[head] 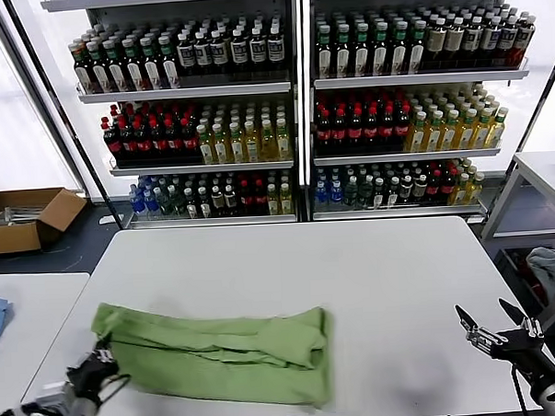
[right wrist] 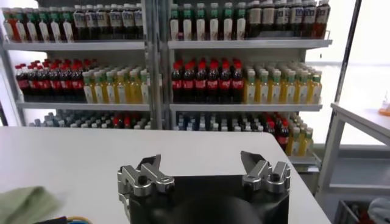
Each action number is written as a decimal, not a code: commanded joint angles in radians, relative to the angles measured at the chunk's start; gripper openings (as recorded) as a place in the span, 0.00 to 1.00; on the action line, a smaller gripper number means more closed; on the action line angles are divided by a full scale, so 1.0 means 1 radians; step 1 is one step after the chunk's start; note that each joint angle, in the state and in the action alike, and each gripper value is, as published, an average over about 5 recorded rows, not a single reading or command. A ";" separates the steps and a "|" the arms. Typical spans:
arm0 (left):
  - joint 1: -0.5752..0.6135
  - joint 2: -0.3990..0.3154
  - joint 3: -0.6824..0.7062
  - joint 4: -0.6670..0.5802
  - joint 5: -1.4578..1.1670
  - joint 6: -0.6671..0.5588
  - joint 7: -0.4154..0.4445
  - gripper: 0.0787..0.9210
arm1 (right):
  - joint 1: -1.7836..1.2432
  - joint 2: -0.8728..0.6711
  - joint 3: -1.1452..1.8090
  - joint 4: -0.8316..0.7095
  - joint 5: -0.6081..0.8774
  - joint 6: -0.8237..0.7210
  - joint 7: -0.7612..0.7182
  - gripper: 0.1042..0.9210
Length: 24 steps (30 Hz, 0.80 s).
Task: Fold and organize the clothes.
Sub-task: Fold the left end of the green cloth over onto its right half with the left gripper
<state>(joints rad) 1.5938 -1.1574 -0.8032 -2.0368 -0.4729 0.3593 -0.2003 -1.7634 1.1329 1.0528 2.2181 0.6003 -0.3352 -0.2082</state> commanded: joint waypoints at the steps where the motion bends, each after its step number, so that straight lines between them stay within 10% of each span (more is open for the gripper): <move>1: -0.053 0.248 -0.326 0.087 -0.116 0.008 0.110 0.01 | -0.001 0.001 0.001 0.006 0.003 0.002 0.003 0.88; 6: -0.069 0.245 -0.274 -0.021 -0.156 0.055 0.102 0.01 | -0.006 0.005 -0.002 0.016 0.003 0.001 0.004 0.88; 24: -0.083 -0.135 0.204 -0.190 -0.090 0.040 0.061 0.01 | -0.024 0.032 -0.021 0.035 -0.012 -0.002 -0.001 0.88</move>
<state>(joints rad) 1.5172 -1.1473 -0.7823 -2.1715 -0.5830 0.3987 -0.1444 -1.7843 1.1607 1.0355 2.2497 0.5905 -0.3368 -0.2091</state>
